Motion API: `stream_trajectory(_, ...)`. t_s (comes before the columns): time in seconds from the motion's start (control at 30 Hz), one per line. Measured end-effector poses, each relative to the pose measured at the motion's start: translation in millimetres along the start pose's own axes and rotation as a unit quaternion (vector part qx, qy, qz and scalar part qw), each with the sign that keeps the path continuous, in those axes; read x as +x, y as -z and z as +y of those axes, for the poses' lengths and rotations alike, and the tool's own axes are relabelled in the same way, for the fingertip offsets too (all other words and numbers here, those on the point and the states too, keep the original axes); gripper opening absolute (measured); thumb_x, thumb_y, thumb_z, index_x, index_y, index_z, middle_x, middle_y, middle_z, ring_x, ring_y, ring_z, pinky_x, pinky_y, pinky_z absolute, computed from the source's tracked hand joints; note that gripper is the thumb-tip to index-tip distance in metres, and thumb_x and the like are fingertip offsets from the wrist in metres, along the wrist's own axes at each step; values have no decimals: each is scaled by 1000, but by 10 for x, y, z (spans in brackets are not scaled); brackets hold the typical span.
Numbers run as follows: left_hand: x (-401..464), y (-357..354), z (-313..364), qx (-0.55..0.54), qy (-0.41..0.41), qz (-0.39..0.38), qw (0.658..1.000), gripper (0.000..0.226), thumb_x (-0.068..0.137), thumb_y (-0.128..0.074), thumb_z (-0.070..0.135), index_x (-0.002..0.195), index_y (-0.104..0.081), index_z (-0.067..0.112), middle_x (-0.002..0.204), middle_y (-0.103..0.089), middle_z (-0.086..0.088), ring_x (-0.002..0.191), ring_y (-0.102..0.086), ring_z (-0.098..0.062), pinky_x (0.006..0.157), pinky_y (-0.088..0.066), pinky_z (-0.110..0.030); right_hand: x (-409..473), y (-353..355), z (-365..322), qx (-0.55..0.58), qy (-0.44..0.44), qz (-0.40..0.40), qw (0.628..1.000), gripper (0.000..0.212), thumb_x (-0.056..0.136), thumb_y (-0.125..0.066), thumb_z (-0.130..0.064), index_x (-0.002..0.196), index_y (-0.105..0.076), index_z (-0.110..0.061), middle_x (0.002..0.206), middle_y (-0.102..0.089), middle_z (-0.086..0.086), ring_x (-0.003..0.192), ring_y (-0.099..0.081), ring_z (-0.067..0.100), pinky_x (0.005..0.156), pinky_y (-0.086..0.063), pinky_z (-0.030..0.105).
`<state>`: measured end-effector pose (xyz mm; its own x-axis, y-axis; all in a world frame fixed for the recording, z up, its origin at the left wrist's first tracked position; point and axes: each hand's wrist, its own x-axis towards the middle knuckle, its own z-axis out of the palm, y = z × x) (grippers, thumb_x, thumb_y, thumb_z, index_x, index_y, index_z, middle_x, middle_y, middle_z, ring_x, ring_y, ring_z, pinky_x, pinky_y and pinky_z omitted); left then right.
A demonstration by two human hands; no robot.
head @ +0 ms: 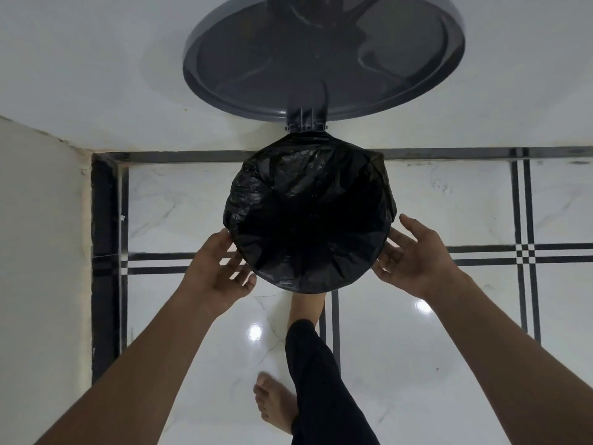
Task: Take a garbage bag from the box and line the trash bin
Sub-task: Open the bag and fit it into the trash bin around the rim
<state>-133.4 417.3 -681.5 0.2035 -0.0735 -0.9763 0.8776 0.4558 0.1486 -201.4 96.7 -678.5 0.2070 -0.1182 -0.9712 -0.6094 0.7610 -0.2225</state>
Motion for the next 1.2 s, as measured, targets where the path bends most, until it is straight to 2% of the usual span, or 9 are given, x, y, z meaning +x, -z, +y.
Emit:
stream_trajectory(0.23,-5,-84,-41,-47,-7,14,999,8,96,-69,17,89,-71,12,84,-75,-1,68,-74,-16,60,-61,-27,14,0,-4,25,-36,14,999,45,90,-64,-51,112,-69,-12,103,-65,2,101,-58,23,96,-48,34)
stream_trajectory(0.43,10,-145,78,-36,16,34,999,22,99,-60,38,97,-73,19,102,-67,-4,93,-66,-23,85,-54,-42,9,-94,-45,7,-33,21,999,43,91,-59,-56,101,-69,-16,92,-67,4,93,-59,26,101,-41,44)
stream_trajectory(0.5,-11,-166,70,-53,25,40,997,32,102,-53,44,104,-72,20,110,-72,-2,103,-66,-25,94,-50,-47,-11,-129,-56,-5,-27,27,999,39,92,-58,-54,98,-68,-16,86,-68,1,90,-62,24,92,-43,48)
stream_trajectory(0.73,-74,-275,213,-64,29,65,995,41,99,-57,52,114,-70,16,114,-65,-7,102,-67,-29,80,-56,-49,-72,-332,19,-12,55,86,995,8,89,-66,-25,89,-73,-20,79,-73,-9,81,-66,17,83,-50,38)
stream_trajectory(0.83,-82,-279,214,-72,34,65,995,35,99,-57,47,116,-66,18,111,-71,-3,100,-69,-24,76,-54,-46,-106,-342,11,-13,81,133,988,13,89,-68,-15,97,-77,-20,90,-79,-8,88,-71,13,85,-50,36)
stream_trajectory(0.93,-102,-271,221,-72,45,62,994,37,99,-56,47,113,-65,14,108,-73,0,101,-70,-21,78,-51,-45,-122,-309,-11,-22,45,89,995,9,90,-66,-24,82,-69,-21,84,-72,-9,80,-65,13,82,-48,34)
stream_trajectory(1.03,-106,-268,255,-73,52,60,994,40,101,-54,45,114,-67,9,113,-63,-9,93,-67,-22,71,-57,-46,-117,-284,-106,-7,12,81,997,24,95,-61,-37,91,-68,-15,85,-63,-2,74,-57,15,77,-50,31)
stream_trajectory(1.13,-81,-248,258,-53,59,74,994,43,104,-49,40,116,-66,3,99,-57,-10,73,-59,-20,57,-58,-37,-108,-289,-208,-26,-35,89,995,40,93,-59,-49,97,-70,-11,91,-61,1,84,-59,18,85,-48,39)
stream_trajectory(1.2,-69,-239,281,-10,62,82,995,41,104,-44,41,116,-68,9,92,-57,-6,71,-54,-17,65,-51,-33,-96,-298,-236,-57,-67,83,993,49,90,-56,-56,102,-70,-10,97,-65,1,93,-61,21,83,-47,45)
